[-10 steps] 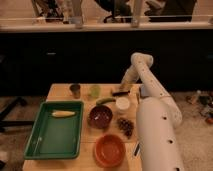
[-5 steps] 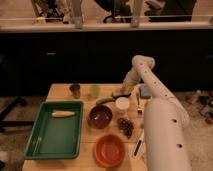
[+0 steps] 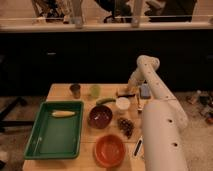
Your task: Wipe table surface with eraser
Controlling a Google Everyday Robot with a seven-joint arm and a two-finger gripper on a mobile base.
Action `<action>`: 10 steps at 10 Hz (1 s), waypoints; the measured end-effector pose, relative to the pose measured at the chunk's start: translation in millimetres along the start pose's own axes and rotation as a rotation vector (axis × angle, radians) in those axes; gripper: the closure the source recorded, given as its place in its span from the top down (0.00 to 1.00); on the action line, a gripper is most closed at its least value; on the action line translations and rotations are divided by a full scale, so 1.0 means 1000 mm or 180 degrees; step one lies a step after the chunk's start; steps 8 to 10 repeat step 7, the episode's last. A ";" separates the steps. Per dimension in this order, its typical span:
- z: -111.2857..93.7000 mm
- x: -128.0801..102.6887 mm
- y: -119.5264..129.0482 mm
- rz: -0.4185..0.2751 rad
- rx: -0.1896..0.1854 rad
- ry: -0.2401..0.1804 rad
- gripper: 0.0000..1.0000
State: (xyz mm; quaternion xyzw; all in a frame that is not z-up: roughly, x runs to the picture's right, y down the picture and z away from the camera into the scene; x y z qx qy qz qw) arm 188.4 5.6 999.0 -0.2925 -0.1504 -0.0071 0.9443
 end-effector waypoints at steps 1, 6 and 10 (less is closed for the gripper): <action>-0.001 -0.003 -0.004 -0.0003 0.0005 0.0002 0.00; 0.005 -0.030 -0.012 -0.0185 -0.0014 -0.0043 0.00; 0.006 -0.033 -0.009 -0.0232 -0.0044 -0.0045 0.06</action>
